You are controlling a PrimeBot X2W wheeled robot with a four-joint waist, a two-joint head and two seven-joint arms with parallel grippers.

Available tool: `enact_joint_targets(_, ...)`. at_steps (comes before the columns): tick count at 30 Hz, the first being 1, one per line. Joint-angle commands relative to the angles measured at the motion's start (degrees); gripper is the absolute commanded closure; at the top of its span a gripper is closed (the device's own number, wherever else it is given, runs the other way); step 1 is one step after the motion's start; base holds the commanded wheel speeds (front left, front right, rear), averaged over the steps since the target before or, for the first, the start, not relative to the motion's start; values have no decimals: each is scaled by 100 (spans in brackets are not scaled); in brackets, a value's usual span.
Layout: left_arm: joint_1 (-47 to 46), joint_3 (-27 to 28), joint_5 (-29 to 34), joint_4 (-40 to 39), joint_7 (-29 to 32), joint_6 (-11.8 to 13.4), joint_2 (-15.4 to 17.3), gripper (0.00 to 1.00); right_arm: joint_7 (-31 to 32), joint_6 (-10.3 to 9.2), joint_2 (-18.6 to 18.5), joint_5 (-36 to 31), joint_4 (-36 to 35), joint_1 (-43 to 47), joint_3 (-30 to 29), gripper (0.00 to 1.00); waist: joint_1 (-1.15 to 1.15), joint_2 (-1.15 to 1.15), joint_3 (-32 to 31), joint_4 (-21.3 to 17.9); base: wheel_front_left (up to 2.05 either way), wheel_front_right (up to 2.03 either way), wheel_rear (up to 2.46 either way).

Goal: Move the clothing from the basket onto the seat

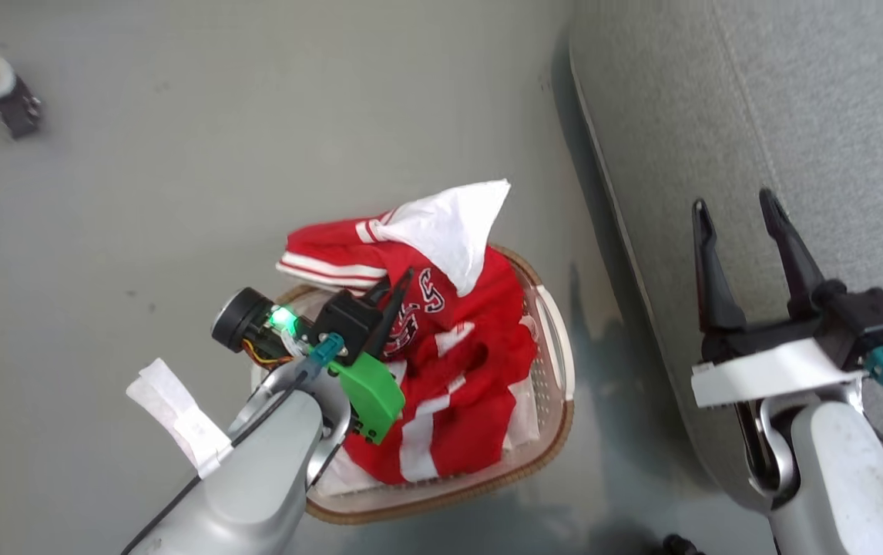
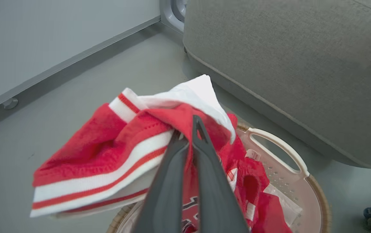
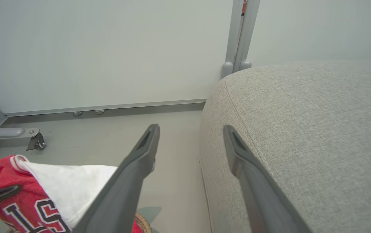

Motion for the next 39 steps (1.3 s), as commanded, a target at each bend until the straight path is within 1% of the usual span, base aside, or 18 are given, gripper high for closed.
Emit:
enact_joint_targets(1,128,-57,57,-97,-5,-27,63,100,-16,-2,-19,-49,57,199,-56,0,0,0,-835,405,0,0,0)
enact_joint_targets(6,105,-295,52,-434,-5,-52,264,100,-16,-2,-19,-157,182,610,-126,0,0,0,-1555,542,0,0,0)
enact_joint_targets(10,-199,-708,18,-694,-5,-51,489,100,-16,-2,-19,-203,236,907,-170,0,0,0,-2011,610,0,0,0)
enact_joint_targets(14,-574,-1034,-133,-925,-3,-52,704,100,-16,-2,-18,-243,246,1100,-158,0,0,0,-2334,617,0,0,0)
enact_joint_targets(18,-1061,-1243,-278,-1195,79,-52,866,100,-16,-2,-18,-287,247,1227,-167,0,0,0,-2561,629,0,0,0)
enact_joint_targets(27,-2134,-1257,-429,-1575,287,-46,1132,100,-17,-2,-18,-451,203,1257,26,0,0,0,-2771,632,0,0,0)
enact_joint_targets(32,-2555,-1143,-486,-1601,331,-46,1100,100,-17,-2,-18,-582,175,1040,336,0,0,0,-2792,597,0,0,0)
enact_joint_targets(39,-2767,-1156,-519,-1558,282,-45,1002,100,-17,-3,-18,-885,282,483,893,0,0,0,-2791,585,0,0,0)
